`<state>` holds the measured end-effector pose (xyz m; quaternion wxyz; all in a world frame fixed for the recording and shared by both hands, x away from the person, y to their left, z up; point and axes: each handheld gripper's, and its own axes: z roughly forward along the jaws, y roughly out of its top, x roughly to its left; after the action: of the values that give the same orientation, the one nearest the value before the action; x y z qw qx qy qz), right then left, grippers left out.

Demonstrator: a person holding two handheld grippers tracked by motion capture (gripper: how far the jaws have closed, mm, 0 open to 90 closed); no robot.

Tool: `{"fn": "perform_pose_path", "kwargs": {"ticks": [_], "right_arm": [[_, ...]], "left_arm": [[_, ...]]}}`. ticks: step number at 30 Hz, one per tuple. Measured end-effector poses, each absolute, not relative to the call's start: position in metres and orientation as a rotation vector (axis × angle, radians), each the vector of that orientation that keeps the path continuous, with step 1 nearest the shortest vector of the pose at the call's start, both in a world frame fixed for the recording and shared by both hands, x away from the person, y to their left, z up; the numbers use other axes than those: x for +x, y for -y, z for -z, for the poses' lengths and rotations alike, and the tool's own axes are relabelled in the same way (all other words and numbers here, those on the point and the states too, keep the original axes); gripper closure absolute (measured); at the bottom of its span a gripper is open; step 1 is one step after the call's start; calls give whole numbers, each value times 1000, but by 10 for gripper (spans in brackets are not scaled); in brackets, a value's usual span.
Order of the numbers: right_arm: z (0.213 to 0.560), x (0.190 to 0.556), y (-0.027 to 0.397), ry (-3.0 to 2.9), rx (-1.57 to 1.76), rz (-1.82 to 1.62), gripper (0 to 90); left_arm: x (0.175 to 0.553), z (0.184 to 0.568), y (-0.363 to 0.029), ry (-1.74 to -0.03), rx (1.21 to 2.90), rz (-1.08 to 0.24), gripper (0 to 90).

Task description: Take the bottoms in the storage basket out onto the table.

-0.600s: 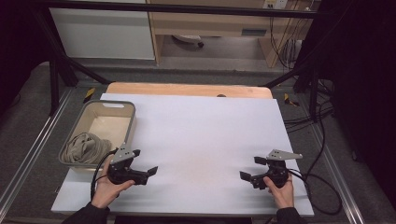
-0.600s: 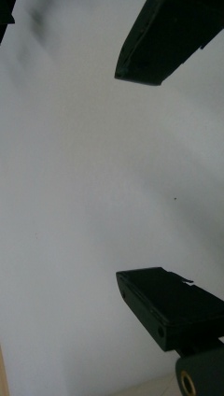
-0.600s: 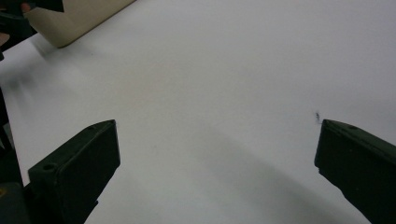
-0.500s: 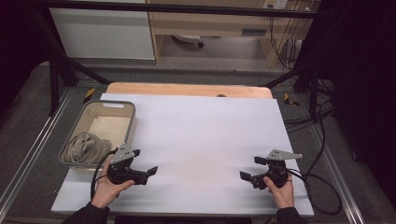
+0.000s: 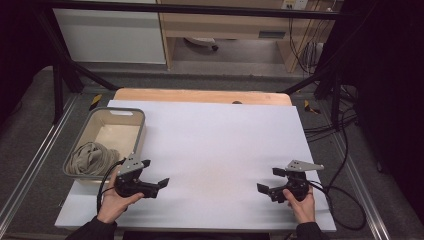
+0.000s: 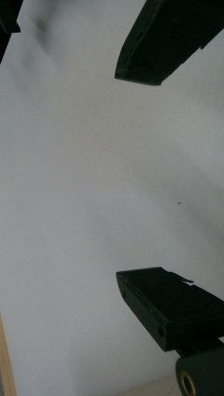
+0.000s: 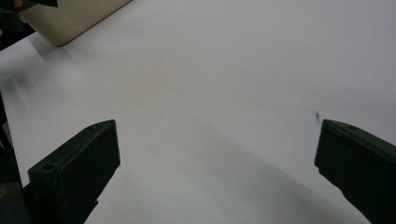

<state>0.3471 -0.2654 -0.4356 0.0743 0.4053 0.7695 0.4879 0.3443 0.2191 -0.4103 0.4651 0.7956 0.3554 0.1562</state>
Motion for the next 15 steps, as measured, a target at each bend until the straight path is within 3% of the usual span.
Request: {"fn": "perform_pose_path", "kwargs": {"ticks": [15], "right_arm": [[436,347,265,-2310,1214,-1466,5]], "left_arm": [[342,404,-221,-866,1952,-383,43]]}}
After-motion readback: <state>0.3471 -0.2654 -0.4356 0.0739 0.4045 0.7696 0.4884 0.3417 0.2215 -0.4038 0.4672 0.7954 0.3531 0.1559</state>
